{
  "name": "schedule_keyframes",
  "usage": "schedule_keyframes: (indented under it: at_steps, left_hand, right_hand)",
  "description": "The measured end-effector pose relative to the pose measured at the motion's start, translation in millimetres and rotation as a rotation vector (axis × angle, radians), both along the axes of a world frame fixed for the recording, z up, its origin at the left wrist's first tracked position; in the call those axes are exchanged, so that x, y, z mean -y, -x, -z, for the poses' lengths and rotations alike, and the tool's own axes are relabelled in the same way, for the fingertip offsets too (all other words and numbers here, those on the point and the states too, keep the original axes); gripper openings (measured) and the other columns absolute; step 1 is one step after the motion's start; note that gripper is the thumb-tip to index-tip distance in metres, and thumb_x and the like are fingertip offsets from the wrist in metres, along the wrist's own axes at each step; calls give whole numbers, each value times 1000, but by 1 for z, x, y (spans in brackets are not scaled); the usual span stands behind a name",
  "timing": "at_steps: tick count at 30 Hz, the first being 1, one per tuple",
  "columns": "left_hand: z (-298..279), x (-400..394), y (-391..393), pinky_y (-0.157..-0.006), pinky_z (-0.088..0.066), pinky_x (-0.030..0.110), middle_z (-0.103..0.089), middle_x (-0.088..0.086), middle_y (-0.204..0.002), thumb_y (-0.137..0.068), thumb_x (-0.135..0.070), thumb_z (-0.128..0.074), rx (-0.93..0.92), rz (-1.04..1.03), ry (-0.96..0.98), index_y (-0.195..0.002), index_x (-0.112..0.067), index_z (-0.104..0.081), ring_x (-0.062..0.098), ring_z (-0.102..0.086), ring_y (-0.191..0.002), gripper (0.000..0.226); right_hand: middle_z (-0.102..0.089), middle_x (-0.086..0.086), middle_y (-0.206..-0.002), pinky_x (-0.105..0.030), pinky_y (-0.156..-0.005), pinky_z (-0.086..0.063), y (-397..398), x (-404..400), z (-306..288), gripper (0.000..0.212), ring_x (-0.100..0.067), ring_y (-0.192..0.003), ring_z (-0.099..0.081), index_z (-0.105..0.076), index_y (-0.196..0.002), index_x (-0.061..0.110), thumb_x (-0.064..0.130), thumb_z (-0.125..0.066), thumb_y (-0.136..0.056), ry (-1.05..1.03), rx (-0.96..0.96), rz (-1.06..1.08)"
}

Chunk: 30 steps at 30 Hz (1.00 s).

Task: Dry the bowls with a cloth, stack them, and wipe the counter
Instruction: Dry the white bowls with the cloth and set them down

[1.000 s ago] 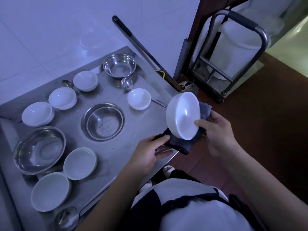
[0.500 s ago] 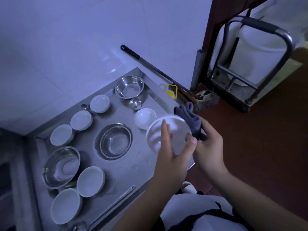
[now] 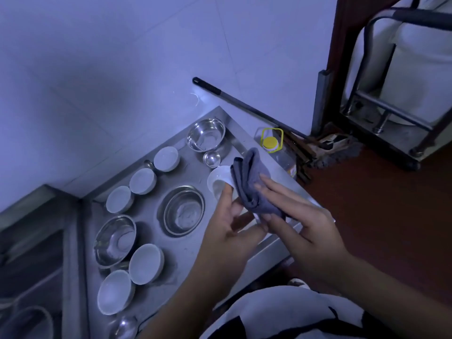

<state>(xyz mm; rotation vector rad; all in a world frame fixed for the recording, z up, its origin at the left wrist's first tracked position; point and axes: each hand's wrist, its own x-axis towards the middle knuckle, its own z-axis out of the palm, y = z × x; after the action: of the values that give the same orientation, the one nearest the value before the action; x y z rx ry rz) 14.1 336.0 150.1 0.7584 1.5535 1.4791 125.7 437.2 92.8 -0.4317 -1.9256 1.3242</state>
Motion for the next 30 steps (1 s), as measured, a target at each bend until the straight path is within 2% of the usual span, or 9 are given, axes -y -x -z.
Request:
schedule_keyframes:
  at_steps: [5, 8, 11, 14, 18, 21, 24, 26, 30]
  left_hand:
    - [-11, -16, 6, -77, -56, 26, -76, 12, -110, -90, 20, -58, -178, -104, -49, -137, -16, -53, 20, -72, -89, 60]
    - [-24, -19, 16, -78, -57, 28, -76, 11, -111, -90, 16, -62, -265, -143, -61, -137, -14, -55, 22, -73, -95, 57]
    - [-42, -12, 30, -83, -60, 40, -75, 7, -117, -87, 3, -69, -258, -134, -38, -138, -20, -56, 27, -74, -99, 57]
    - [-60, 0, 47, -70, -57, 31, -77, 7, -110, -80, 0, -68, -197, -148, -55, -134, -16, -60, 22, -74, -90, 57]
    - [-84, 17, 66, -64, -59, 32, -75, 13, -109, -77, 2, -73, -120, -111, -142, -132, -16, -63, 26, -73, -87, 58]
    - [-97, 24, 74, -68, -60, 36, -74, 13, -112, -74, -5, -76, -52, -63, -235, -132, -15, -65, 27, -72, -91, 61]
    - [-106, 25, 86, -80, -61, 42, -72, 12, -118, -73, -15, -86, 37, -53, -352, -132, -14, -66, 29, -70, -102, 62]
    - [-111, 22, 97, -82, -61, 42, -72, 11, -116, -73, -20, -87, 97, -69, -424, -129, -13, -68, 27, -70, -102, 59]
    - [-113, 9, 114, -79, -62, 38, -74, 9, -109, -67, -27, -91, 150, -125, -488, -120, -14, -74, 23, -73, -96, 57]
  right_hand:
    - [-51, -2, -149, -32, -117, -37, 10, -29, -23, 43, -11, -142, -43, -59, -137, 11, 5, -62, -95, -71, -47, -167]
    - [-50, -1, -151, -33, -119, -34, 26, -44, -38, 43, -11, -145, -40, -58, -138, 13, 5, -60, -96, -72, -65, -276]
    - [-51, -2, -150, -39, -121, -32, 49, -61, -61, 42, -9, -145, -39, -56, -139, 12, 8, -57, -97, -2, -54, -426]
    - [-54, 2, -148, -39, -120, -32, 70, -75, -91, 43, -9, -142, -43, -55, -141, 9, 11, -54, -98, 74, 5, -615]
    - [-75, 11, -102, -25, -93, -50, 93, -84, -121, 27, -4, -102, -66, -67, -122, 13, 10, -51, -101, 165, 30, -721]
    - [-70, -22, -105, -52, -87, -51, 107, -91, -132, 30, -24, -94, -65, -73, -112, 24, 39, -59, -90, 253, 14, -757]
    - [-64, -34, -106, -40, -84, -50, 118, -93, -140, 31, -25, -92, -63, -74, -112, 23, 38, -61, -87, 288, -72, -777]
    - [-71, -20, -99, -28, -80, -51, 124, -90, -145, 28, -18, -90, -65, -74, -113, 19, 23, -56, -91, 352, -173, -792]
    - [-71, -1, -90, -26, -76, -50, 139, -88, -148, 31, -13, -81, -63, -70, -116, 9, 17, -54, -90, 424, -289, -731]
